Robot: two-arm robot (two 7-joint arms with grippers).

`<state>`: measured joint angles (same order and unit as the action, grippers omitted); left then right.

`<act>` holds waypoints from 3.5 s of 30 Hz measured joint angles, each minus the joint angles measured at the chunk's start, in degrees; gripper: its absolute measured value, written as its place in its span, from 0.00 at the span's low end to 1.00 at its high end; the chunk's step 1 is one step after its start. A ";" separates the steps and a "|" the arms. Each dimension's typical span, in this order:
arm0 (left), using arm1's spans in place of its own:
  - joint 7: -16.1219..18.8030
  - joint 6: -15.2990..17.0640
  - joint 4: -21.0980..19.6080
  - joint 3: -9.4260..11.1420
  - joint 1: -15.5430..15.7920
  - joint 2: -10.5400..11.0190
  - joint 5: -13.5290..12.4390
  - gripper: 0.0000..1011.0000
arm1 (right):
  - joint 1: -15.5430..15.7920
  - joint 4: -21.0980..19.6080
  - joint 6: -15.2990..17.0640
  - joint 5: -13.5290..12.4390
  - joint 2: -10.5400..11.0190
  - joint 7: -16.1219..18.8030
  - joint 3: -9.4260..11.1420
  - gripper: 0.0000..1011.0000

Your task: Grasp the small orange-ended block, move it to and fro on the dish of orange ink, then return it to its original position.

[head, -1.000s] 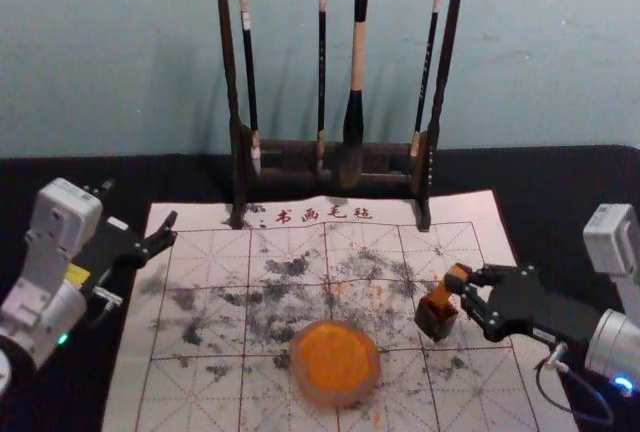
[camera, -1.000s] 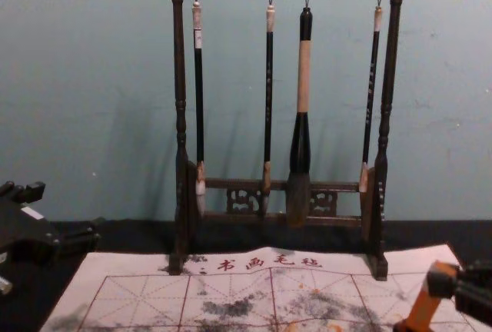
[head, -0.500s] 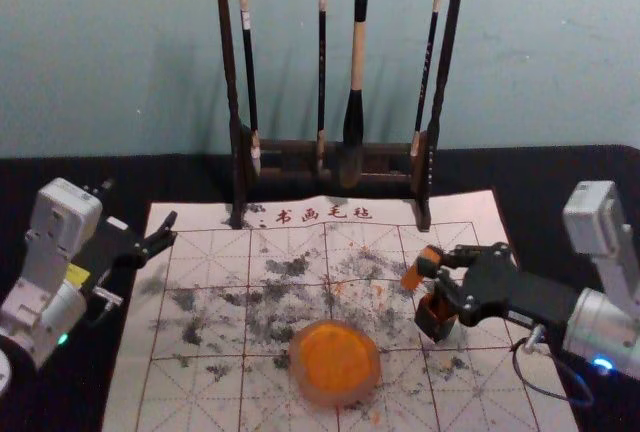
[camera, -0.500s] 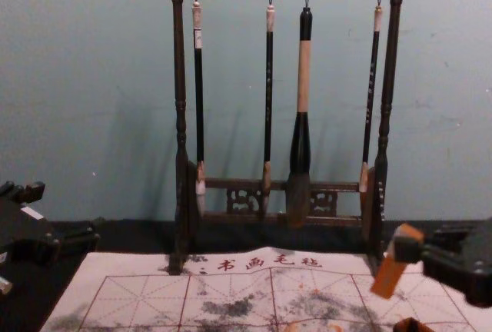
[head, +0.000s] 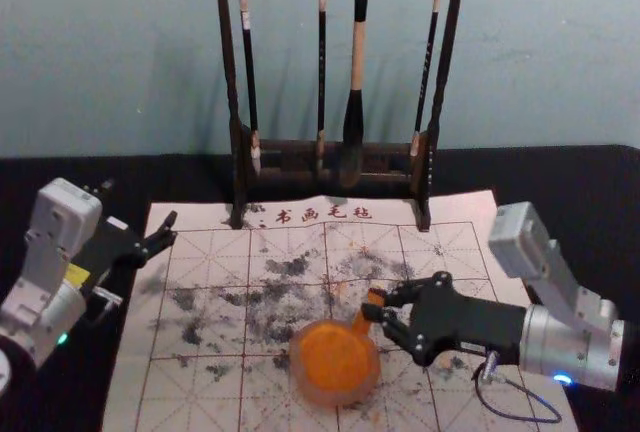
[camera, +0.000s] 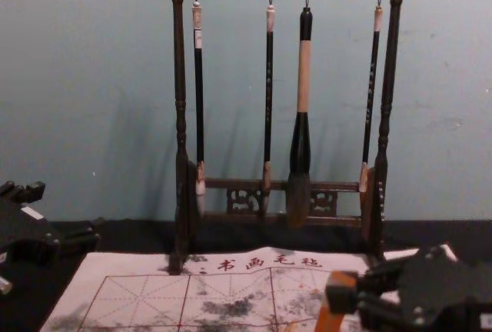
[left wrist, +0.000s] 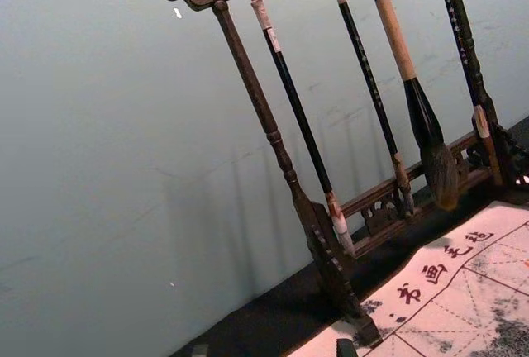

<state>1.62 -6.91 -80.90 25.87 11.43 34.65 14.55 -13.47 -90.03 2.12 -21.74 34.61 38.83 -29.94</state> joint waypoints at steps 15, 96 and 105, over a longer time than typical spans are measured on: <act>0.00 0.00 0.00 0.00 0.00 0.00 -0.01 0.99 | -2.78 1.34 1.51 1.44 -0.17 1.78 -4.69 0.10; 0.00 0.00 0.00 0.00 0.00 0.00 0.00 0.99 | -8.71 5.95 6.76 4.58 -2.07 -0.26 -7.45 0.10; 0.00 0.00 0.00 0.00 0.00 0.00 0.00 0.99 | -7.27 2.69 7.58 5.20 0.95 -0.14 -6.82 0.10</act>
<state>1.62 -6.91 -80.90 25.86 11.43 34.65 14.55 -20.74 -87.34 9.70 -16.54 35.56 38.68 -36.76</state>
